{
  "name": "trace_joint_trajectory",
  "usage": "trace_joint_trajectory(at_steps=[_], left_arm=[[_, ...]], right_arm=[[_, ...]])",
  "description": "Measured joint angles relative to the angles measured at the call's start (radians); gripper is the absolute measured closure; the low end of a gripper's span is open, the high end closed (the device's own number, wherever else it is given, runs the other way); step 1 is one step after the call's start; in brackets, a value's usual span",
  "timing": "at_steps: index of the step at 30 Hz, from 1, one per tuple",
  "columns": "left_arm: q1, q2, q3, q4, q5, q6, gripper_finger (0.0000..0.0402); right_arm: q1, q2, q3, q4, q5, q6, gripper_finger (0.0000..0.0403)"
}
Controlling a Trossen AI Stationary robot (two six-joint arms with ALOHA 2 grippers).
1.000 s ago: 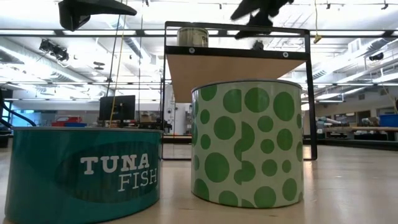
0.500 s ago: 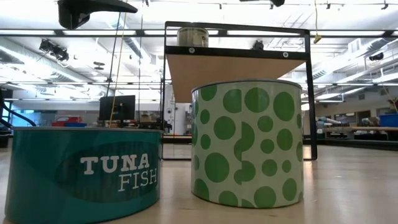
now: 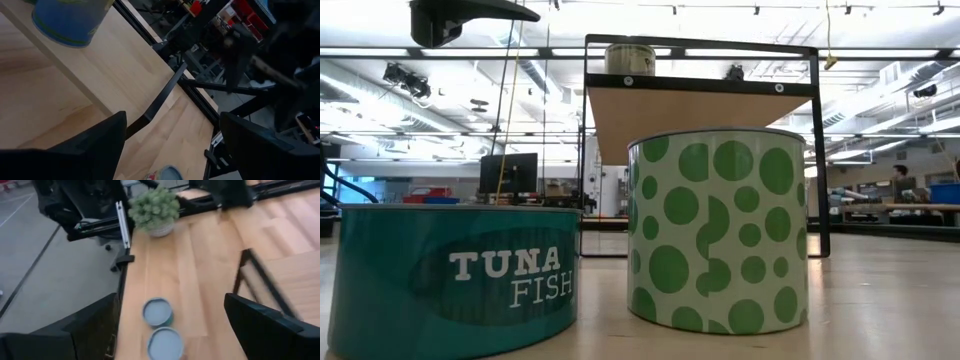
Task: Pick and place cans onto a shelf
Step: Put the small canned peas on the shelf
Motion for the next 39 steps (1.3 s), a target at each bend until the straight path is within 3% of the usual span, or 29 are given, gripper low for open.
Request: trace_joint_trajectory(at_steps=[16, 28, 39], left_arm=[[-0.001, 0.0, 0.0, -0.014, 0.049, -0.002, 0.0079], [-0.001, 0.0, 0.0, -0.021, 0.053, -0.025, 0.0079], [-0.001, 0.0, -0.001, -0.057, 0.09, -0.017, 0.0079]], right_arm=[[0.095, 0.29, 0.285, -0.083, 0.012, -0.101, 0.0035], [0.118, 0.365, 0.269, -0.132, 0.026, -0.154, 0.0035], [0.099, 0.413, 0.213, -0.115, -0.004, -0.093, 0.0035]])
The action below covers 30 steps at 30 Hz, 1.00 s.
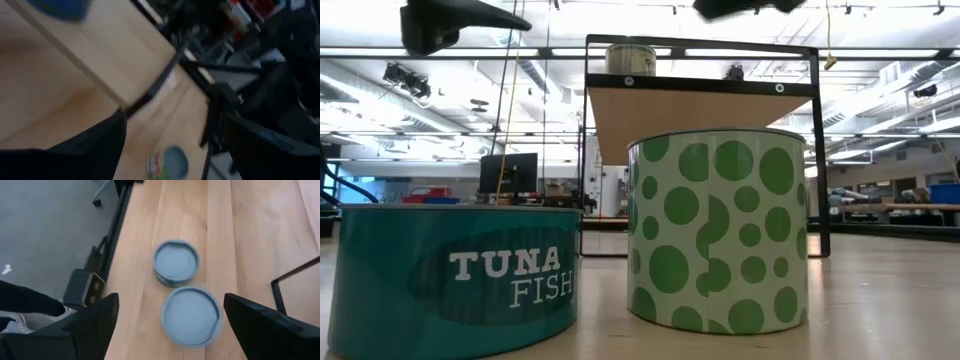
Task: Pick and place cans onto a shelf
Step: Put the small canned peas on the shelf
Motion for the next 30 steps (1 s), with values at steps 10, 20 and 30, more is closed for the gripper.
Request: trace_joint_trajectory(at_steps=[10, 20, 30], left_arm=[[-0.006, 0.0, 0.0, -0.168, 0.221, -0.12, 0.0079], [-0.048, 0.0, 0.0, -0.197, 0.224, -0.176, 0.0079], [-0.051, 0.0, 0.0, -0.199, 0.198, -0.193, 0.0079]], right_arm=[[-0.038, -0.001, -0.074, 0.054, -0.03, 0.018, 0.0039], [-0.053, -0.002, -0.152, 0.17, -0.053, 0.018, 0.0039], [-0.08, -0.002, -0.166, 0.178, -0.051, -0.046, 0.0038]])
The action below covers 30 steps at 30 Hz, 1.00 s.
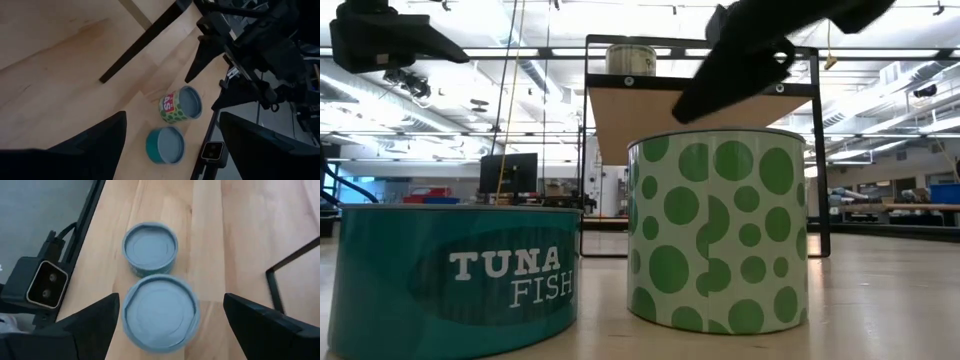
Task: Pick and place cans onto a shelf
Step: Put the small canned peas on the shelf
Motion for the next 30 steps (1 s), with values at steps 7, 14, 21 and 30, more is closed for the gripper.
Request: trace_joint_trajectory(at_steps=[7, 14, 21, 30], left_arm=[[0.0, 0.0, 0.0, -0.006, -0.011, 0.002, 0.0079], [-0.001, 0.0, 0.001, -0.01, -0.012, -0.003, 0.0079], [-0.001, 0.0, 0.001, -0.024, -0.012, -0.004, 0.0079], [-0.001, 0.0, 0.001, -0.027, -0.011, -0.007, 0.0079]], right_arm=[[-0.017, 0.018, 0.0, 0.088, 0.019, -0.043, 0.0038], [-0.015, 0.051, 0.0, 0.14, 0.033, -0.059, 0.0038], [-0.013, 0.056, 0.001, 0.13, 0.024, -0.068, 0.0038], [0.001, 0.093, 0.0, 0.122, -0.004, -0.067, 0.0038]])
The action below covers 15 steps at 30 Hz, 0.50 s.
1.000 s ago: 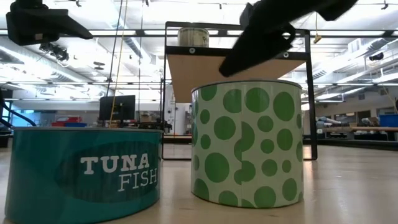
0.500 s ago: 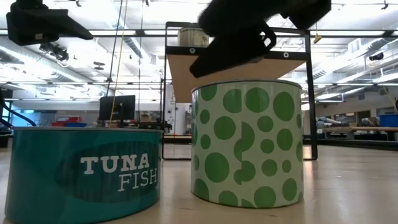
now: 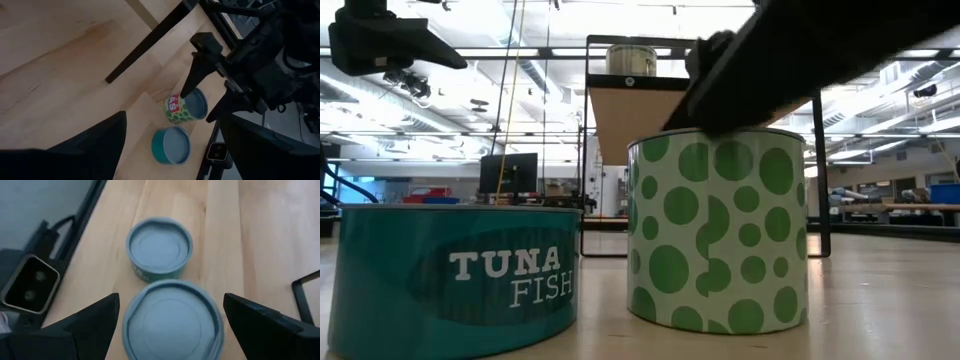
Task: Pick and place cans onto a shelf
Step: Put the small canned peas on the shelf
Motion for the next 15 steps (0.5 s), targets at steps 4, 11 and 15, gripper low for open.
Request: trace_joint_trajectory(at_steps=[4, 11, 15], left_arm=[[0.0, 0.0, 0.0, 0.0, 0.0, 0.0, 0.0079], [0.001, 0.0, 0.0, 0.0, 0.0, 0.0, 0.0079], [0.002, 0.0, 0.0, 0.0, 0.0, 0.0, 0.0079]], right_arm=[[0.006, 0.006, 0.0, -0.016, -0.001, 0.0, 0.0038], [0.005, 0.005, 0.0, -0.075, 0.002, 0.0, 0.0039], [0.005, 0.005, 0.0, -0.074, 0.001, 0.0, 0.0041]])
